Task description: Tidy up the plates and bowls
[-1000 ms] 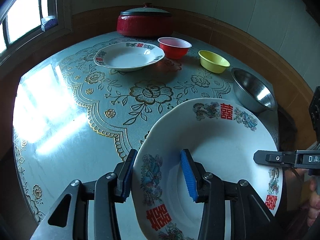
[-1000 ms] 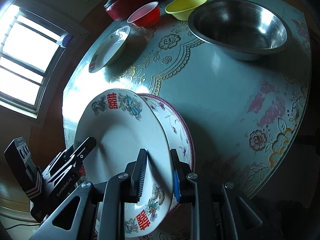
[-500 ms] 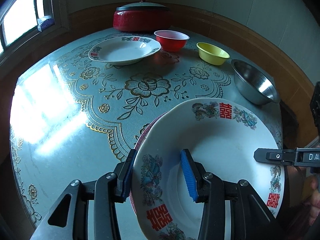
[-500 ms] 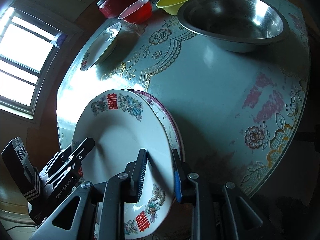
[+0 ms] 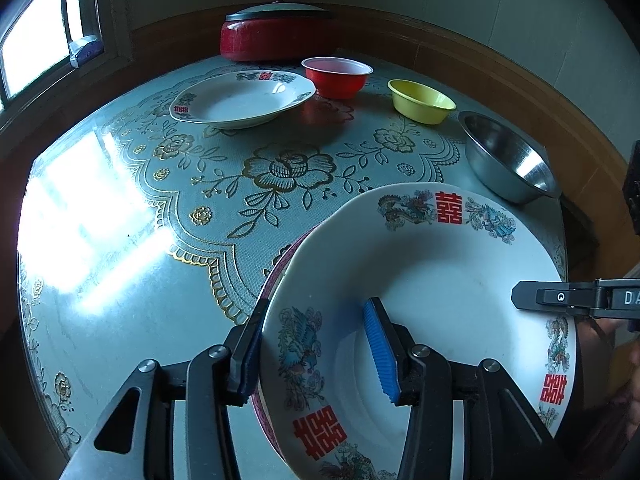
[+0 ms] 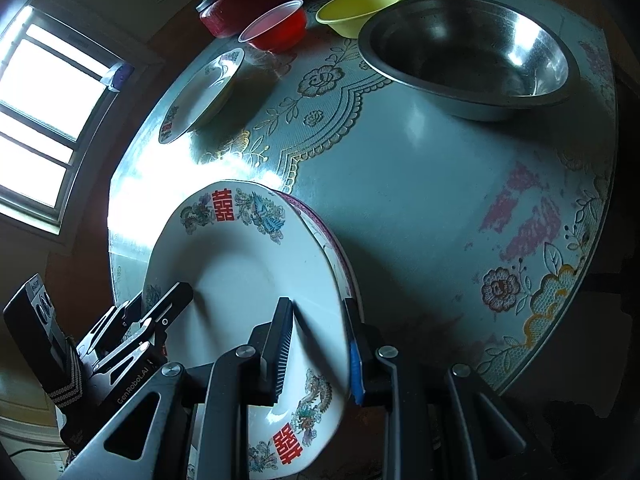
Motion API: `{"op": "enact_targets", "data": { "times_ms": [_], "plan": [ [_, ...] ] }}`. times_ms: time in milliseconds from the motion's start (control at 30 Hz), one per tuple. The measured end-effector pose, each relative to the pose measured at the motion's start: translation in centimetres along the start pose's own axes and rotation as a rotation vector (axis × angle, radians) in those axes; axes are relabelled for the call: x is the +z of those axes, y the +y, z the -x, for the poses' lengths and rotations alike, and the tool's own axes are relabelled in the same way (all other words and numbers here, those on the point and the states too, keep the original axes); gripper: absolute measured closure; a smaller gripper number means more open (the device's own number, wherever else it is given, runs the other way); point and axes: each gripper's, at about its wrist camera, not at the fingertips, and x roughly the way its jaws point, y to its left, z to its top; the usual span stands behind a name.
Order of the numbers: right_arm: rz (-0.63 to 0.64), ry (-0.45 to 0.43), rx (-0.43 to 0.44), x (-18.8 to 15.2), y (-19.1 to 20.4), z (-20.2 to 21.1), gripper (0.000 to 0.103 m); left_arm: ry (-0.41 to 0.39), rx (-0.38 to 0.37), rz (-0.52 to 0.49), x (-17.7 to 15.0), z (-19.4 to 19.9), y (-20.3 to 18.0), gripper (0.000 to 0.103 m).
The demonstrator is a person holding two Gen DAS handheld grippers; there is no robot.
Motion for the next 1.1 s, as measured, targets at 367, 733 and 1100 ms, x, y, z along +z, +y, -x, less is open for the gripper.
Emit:
{"op": "enact_targets", "data": {
  "times_ms": [367, 733, 1100],
  "plan": [
    [0.047, -0.016, -0.051, 0.3, 0.9, 0.5, 0.080, 0.027, -0.021, 0.025, -0.3, -0.2, 0.2, 0.056],
    [0.102, -0.004, -0.081, 0.7, 1.7, 0.0, 0.078, 0.015, -0.003, 0.018, -0.3, 0.2, 0.4, 0.060],
    [0.025, 0.063, 0.012, -0.1, 0.3, 0.8, 0.078, 0.010, 0.007, 0.020, -0.4, 0.4, 0.5, 0.063]
  ]
}}
